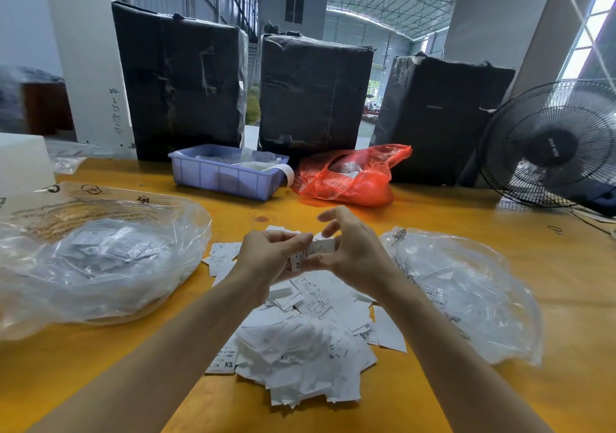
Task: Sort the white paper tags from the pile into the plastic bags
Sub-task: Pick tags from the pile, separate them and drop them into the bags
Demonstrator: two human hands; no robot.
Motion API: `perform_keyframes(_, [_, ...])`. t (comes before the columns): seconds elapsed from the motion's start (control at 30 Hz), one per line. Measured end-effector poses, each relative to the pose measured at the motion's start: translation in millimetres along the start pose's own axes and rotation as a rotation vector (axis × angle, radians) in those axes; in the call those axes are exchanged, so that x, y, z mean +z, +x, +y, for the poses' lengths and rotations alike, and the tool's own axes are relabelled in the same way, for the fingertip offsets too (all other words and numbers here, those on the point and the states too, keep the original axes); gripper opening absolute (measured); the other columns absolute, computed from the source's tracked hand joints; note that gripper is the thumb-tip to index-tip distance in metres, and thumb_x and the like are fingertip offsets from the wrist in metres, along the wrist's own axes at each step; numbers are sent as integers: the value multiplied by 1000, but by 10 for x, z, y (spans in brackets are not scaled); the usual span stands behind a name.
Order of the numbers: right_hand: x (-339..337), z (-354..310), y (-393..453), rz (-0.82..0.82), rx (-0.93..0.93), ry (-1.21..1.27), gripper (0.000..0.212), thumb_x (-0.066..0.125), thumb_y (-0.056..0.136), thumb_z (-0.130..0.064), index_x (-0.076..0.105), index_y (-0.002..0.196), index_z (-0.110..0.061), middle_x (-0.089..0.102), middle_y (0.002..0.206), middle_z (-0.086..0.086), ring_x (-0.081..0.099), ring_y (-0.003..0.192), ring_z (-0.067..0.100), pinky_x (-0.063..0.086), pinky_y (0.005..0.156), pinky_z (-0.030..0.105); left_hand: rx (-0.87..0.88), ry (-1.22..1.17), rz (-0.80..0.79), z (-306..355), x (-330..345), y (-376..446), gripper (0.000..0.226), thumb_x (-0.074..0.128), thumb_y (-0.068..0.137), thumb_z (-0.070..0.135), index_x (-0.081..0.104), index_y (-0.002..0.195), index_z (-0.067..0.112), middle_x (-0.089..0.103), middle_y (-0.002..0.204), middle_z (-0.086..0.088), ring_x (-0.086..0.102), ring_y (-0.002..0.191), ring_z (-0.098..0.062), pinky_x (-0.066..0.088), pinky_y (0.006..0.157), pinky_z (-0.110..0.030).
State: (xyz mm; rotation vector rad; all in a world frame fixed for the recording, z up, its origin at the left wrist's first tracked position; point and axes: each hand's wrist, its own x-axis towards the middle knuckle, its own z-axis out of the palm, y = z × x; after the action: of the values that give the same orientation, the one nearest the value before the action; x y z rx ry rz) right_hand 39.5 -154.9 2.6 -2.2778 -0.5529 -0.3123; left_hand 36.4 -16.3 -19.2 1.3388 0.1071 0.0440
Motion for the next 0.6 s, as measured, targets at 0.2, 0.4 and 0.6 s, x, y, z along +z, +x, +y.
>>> perform_keyframes(0.2, [-56,24,39,173,36,171,22,78,75,-11,68,93,-4,69,82,7,66,77,24,56,73,42,-38,-183,43,34,47,-4,12,72,80,14,62,79,6,68,77,-13,66,68,-18,57,57,-24])
perform_keyframes(0.4, [82,29,50,12,-63,-27,24,56,94,-20,69,111,-11,52,83,5,50,79,22,44,72,32,-126,-199,32,19,62,-1,17,73,78,20,64,88,10,63,76,-8,58,77,-18,47,63,-26])
perform_keyframes(0.6, [126,13,29,-183,29,46,94,72,81,-27,10,151,-15,35,111,3,48,96,14,47,83,17,-130,-312,18,18,90,-9,23,72,78,17,62,96,8,66,81,-11,64,80,-25,52,71,-30])
